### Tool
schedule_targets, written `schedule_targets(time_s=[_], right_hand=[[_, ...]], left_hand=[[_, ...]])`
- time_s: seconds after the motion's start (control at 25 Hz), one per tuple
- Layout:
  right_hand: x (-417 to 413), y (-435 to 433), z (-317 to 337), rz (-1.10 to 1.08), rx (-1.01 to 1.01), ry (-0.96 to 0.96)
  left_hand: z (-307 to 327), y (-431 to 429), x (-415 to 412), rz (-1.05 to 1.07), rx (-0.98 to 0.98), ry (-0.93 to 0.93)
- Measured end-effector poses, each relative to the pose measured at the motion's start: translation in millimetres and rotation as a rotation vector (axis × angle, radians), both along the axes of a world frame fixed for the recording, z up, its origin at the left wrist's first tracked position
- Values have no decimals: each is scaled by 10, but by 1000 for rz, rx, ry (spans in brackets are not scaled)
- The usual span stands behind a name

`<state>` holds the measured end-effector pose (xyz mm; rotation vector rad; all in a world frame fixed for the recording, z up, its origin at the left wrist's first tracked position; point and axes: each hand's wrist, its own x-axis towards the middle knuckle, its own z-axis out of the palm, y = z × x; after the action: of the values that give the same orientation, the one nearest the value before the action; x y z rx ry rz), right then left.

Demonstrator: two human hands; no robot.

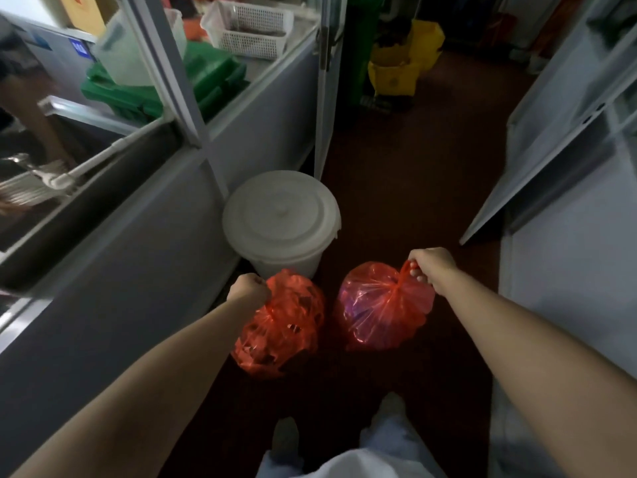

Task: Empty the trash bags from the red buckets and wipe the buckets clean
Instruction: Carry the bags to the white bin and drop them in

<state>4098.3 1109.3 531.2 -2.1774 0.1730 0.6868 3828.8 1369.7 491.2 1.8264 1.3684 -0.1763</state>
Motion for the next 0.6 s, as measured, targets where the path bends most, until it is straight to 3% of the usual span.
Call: schedule_targets(time_s=[0.32,0.6], right_hand=[[1367,652,-454,514,-168,122],[2191,1070,-705,780,-252,120]], left_hand=[[-96,-252,993,246,74,82],[-171,-579,1529,567,56,68]])
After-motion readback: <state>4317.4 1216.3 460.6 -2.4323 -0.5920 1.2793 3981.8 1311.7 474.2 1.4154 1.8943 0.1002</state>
